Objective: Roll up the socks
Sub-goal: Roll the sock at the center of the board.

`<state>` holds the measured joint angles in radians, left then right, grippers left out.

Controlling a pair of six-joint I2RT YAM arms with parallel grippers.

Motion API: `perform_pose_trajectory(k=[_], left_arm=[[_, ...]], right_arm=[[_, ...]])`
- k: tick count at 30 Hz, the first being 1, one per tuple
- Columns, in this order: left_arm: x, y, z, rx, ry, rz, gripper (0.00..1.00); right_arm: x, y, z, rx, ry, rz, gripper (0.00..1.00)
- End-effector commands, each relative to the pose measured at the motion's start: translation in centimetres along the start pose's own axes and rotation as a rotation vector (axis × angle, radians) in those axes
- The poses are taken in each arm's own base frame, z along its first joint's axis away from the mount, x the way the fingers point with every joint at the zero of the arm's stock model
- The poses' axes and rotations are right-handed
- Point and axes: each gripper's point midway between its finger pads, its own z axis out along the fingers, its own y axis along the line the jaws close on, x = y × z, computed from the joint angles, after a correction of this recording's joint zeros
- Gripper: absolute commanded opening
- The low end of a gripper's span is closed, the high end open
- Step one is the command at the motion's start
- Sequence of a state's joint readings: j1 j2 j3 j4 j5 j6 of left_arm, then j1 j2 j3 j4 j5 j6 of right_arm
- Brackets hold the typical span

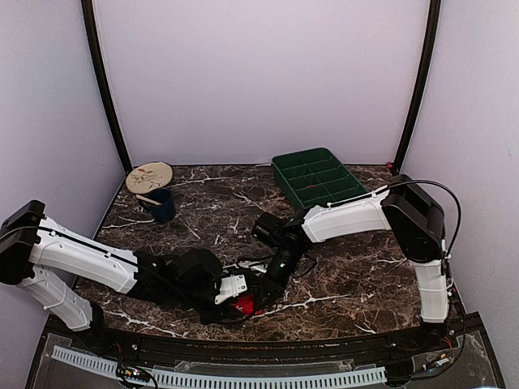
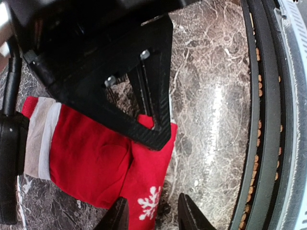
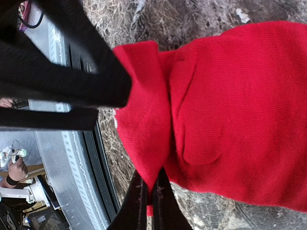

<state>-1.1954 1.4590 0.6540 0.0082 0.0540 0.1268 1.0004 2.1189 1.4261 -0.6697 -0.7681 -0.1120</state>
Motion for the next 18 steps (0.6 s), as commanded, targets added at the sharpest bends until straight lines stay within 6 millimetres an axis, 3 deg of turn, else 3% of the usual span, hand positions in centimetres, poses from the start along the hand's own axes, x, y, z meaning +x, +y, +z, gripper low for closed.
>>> perform_pose_trajectory(k=[1,18], left_arm=[[0.4,0.4,0.4,-0.024,0.045,0.046,0.38],[0.6,-0.6,1.1,0.038,0.055,0.075,0.28]], right_arm=[[0.1,0.1,0.1,-0.033,0.011,0.005,0.0],[0.1,0.1,0.3,-0.051,0.02,0.008,0.0]])
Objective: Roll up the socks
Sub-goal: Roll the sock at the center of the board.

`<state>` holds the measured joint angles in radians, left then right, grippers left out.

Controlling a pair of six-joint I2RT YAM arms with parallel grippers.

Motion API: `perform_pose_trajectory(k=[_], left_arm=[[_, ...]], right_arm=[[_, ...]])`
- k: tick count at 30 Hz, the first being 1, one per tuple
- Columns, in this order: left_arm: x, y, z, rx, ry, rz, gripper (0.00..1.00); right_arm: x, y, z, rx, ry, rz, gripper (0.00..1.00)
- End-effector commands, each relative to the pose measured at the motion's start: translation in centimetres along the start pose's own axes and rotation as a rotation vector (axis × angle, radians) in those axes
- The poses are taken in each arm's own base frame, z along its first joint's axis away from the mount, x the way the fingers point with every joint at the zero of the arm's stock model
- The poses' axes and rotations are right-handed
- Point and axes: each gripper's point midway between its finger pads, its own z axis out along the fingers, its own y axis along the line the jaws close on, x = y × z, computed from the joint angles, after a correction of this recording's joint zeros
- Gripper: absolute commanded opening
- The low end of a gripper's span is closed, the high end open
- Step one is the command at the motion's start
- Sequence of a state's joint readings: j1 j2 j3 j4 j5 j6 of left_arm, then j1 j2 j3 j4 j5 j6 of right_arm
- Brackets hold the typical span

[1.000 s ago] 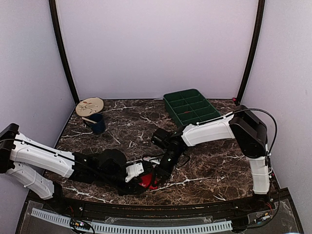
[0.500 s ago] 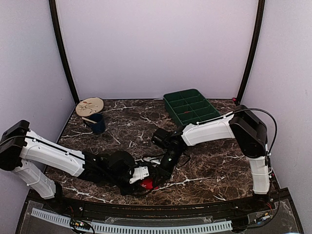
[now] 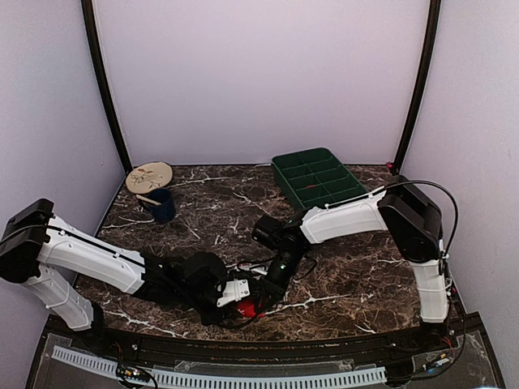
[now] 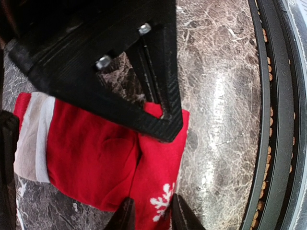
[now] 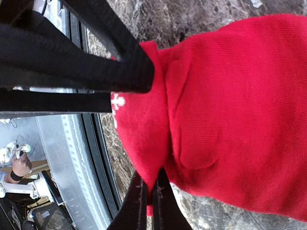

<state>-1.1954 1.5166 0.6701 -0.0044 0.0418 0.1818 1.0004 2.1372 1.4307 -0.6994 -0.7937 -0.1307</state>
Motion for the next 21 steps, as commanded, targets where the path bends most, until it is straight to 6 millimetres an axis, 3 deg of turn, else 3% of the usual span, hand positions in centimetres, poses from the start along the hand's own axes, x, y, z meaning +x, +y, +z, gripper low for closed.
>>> perform_pose_trajectory(k=[1,9,21], left_arm=[[-0.6,-0.8,-0.2,0.047,-0.003,0.024,0.27],[-1.0,-0.9,-1.2,0.051,-0.025,0.023,0.25],[-0.6,-2.1,-0.5,0.119,0.0,0.008,0.19]], right_arm=[[-0.6,0.0,-0.1,-0.022,-0.007,-0.006,0.0],[-0.9,-0.1,-0.1,-0.025,-0.009,-0.003,0.0],[-0.8,-0.2,-0.1,-0.023,-0.01,0.004,0.0]])
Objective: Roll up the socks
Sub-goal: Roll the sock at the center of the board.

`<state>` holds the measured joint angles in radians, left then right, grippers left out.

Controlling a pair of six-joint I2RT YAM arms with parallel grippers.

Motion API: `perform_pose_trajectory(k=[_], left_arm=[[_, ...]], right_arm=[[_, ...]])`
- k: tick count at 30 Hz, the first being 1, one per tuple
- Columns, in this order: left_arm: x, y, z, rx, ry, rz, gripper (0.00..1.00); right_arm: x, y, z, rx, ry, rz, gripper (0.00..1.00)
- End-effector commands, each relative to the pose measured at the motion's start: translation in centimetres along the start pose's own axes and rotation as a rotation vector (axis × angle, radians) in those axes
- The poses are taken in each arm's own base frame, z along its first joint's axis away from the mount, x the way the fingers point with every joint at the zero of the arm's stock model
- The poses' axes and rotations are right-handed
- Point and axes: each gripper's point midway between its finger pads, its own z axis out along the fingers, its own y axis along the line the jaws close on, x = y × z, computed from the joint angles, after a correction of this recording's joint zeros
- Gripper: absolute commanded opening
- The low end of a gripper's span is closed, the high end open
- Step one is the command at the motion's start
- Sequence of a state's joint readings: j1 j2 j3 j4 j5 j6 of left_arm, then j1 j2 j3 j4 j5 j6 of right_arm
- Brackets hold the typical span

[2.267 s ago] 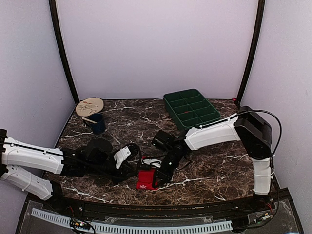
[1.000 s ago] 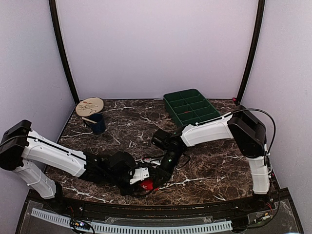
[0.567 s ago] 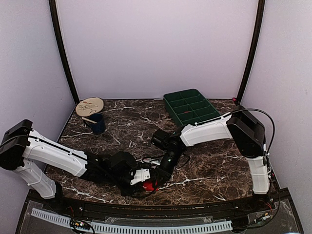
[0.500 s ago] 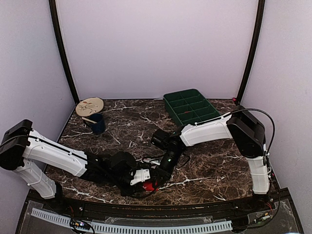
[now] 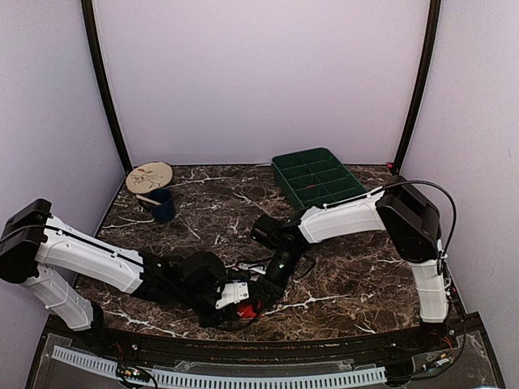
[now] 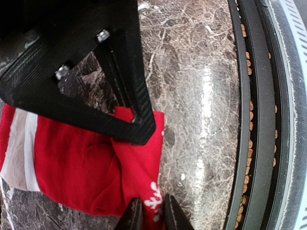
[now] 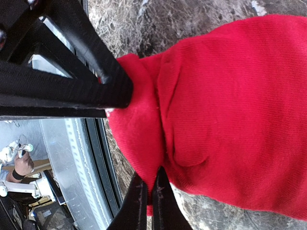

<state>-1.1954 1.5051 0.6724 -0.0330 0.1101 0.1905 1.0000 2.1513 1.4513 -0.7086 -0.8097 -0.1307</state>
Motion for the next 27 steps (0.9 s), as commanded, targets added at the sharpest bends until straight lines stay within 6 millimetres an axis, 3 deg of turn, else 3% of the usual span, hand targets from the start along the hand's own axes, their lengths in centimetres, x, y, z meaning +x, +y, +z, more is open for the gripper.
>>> perform_pose_trajectory(k=[1,19,27], left_arm=[[-0.5,-1.0,0.0,0.056,0.004,0.001,0.18],[1.1,-0.9,1.4,0.059,0.062,-0.004,0.05],[0.8,1.0,0.9,0.126,0.036,-0.12,0.01]], right_arm=[[-0.4,-0.3,-0.2,-0.007,-0.009,0.003,0.0],[-0.7,-0.5,0.0,-0.011,-0.005,0.013,0.0],[-0.4,-0.9,-0.1,0.001,-0.009,0.023,0.16]])
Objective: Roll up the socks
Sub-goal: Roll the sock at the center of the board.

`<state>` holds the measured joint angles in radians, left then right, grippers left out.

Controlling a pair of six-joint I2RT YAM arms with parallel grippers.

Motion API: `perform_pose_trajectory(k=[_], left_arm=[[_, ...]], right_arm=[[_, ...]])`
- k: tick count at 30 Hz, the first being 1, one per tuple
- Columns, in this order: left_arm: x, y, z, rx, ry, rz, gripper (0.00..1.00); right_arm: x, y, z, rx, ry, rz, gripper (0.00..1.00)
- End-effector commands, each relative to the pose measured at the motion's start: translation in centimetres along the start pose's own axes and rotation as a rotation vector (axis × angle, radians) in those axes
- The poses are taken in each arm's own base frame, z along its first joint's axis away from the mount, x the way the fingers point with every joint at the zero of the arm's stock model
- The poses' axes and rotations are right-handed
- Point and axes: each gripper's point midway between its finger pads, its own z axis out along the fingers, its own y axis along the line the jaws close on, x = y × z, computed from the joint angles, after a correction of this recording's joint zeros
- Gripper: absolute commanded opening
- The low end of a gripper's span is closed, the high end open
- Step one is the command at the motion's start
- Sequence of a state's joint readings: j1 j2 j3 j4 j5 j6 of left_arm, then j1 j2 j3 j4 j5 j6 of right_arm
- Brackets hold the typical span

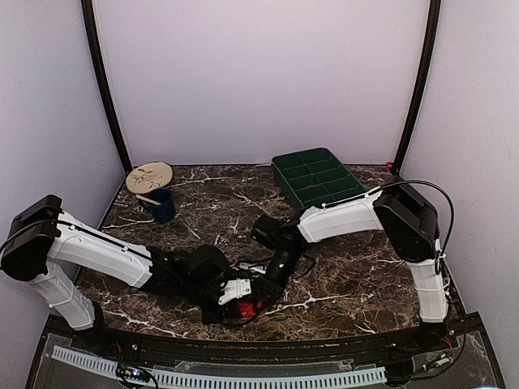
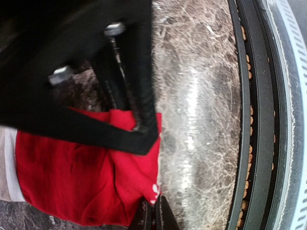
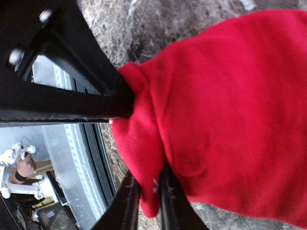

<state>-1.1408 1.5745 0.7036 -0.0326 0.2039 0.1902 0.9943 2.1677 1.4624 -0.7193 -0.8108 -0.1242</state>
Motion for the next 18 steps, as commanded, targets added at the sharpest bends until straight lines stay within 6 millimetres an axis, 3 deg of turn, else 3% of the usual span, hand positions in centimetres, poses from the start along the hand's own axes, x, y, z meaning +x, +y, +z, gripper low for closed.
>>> perform_pose_trajectory(k=[1,11,18], left_arm=[[0.4,0.9,-0.3,0.073,0.012,-0.085,0.01],[0.1,1.0,0.2,0.243,0.062,-0.168,0.0],[-0.3,1.6,-0.7,0.322,0.051,-0.238,0.0]], right_arm=[[-0.4,-0.5,-0.2,0.002,-0.019,0.002,0.16],[-0.3,-0.9,-1.3,0.007,-0.065,0.016,0.24],[0.1,-1.5,-2.0,0.017,-0.111,0.039,0.27]])
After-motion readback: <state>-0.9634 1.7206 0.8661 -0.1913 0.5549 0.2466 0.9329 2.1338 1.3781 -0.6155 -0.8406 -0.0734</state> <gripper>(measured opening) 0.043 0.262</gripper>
